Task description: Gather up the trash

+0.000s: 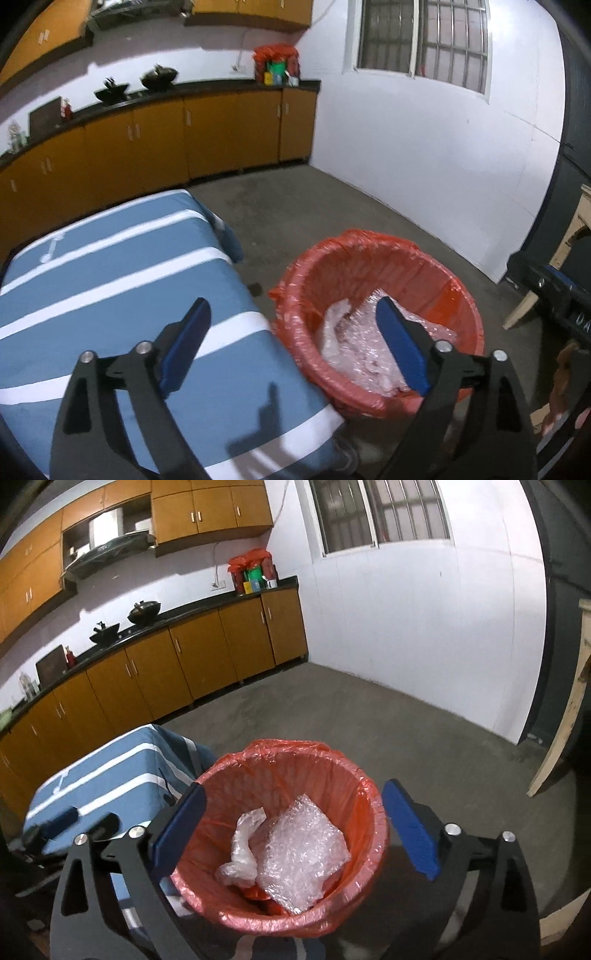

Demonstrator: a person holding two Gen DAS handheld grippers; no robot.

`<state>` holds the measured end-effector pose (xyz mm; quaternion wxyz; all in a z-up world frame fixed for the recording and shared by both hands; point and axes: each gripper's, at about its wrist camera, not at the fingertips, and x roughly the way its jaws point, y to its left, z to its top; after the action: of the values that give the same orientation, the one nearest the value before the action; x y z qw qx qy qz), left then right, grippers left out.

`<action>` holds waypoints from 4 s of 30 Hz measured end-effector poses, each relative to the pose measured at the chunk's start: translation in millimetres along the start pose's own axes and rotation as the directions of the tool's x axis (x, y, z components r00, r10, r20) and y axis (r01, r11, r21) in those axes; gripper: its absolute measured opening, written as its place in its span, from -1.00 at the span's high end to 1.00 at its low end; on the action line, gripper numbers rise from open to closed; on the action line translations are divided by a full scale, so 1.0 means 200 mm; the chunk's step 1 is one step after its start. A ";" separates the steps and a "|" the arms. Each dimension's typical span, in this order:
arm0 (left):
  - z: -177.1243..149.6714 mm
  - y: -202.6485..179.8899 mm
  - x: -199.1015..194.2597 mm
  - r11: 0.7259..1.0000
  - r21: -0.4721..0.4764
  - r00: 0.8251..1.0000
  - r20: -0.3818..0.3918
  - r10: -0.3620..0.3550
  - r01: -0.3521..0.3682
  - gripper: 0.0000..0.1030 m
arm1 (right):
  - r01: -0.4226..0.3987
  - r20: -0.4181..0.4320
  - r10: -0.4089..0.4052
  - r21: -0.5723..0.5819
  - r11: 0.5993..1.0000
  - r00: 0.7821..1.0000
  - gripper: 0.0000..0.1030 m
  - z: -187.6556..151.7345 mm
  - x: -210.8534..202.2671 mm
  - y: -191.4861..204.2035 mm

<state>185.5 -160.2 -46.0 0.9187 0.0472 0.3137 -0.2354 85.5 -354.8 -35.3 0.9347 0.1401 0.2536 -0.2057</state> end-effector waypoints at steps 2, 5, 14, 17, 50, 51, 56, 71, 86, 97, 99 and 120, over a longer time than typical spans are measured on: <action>-0.02 0.04 -0.08 0.999 0.000 0.999 0.031 0.035 -0.035 -0.83 | 0.001 0.015 0.000 -0.032 0.999 1.000 -0.89 -0.03 -0.05 0.04; -0.04 0.09 -0.17 0.996 -0.001 0.994 0.074 0.084 -0.084 -0.90 | 0.025 0.043 -0.022 -0.075 0.997 0.999 -0.89 -0.08 -0.12 0.11; -0.18 0.28 -0.45 0.979 -0.065 0.971 0.130 0.202 -0.195 -0.92 | 0.016 0.042 -0.014 -0.046 0.999 0.999 -0.91 -0.20 -0.25 0.20; -0.23 0.32 -0.51 0.972 -0.093 0.965 0.131 0.228 -0.217 -0.92 | 0.017 0.035 -0.015 -0.062 0.998 0.999 -0.95 -0.22 -0.28 0.23; -0.58 0.45 -1.01 0.917 -0.198 0.908 0.174 0.381 -0.346 -0.92 | 0.035 0.128 -0.015 -0.158 0.987 0.992 -0.95 -0.43 -0.63 0.39; -0.59 0.45 -1.01 0.915 -0.200 0.907 0.172 0.385 -0.350 -0.92 | 0.035 0.129 -0.015 -0.158 0.987 0.992 -0.95 -0.43 -0.63 0.39; -0.62 0.44 -1.04 0.916 -0.203 0.908 0.173 0.381 -0.346 -0.92 | 0.034 0.132 -0.013 -0.162 0.986 0.991 -0.95 -0.45 -0.64 0.40; -0.61 0.38 -1.10 0.926 -0.180 0.903 0.223 0.366 -0.331 -0.92 | 0.046 0.152 -0.023 -0.151 0.987 0.988 -0.95 -0.47 -0.71 0.38; -0.62 0.37 -1.11 0.926 -0.182 0.904 0.222 0.365 -0.330 -0.92 | 0.041 0.155 -0.017 -0.151 0.988 0.988 -0.95 -0.47 -0.73 0.37; -0.61 0.39 -1.11 0.926 -0.191 0.907 0.214 0.363 -0.326 -0.92 | 0.039 0.149 -0.016 -0.156 0.987 0.989 -0.95 -0.48 -0.73 0.38; -0.61 0.39 -1.10 0.926 -0.193 0.908 0.211 0.363 -0.325 -0.92 | 0.038 0.147 -0.015 -0.158 0.987 0.989 -0.95 -0.48 -0.72 0.38; -0.62 0.43 -1.08 0.925 -0.204 0.913 0.193 0.359 -0.320 -0.92 | 0.037 0.142 -0.014 -0.160 0.986 0.990 -0.95 -0.48 -0.71 0.38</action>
<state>6.0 31.4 -20.5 0.9760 -0.0038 0.2123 -0.0482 -32.0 -208.0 -27.3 0.9558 0.0454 0.2051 -0.2056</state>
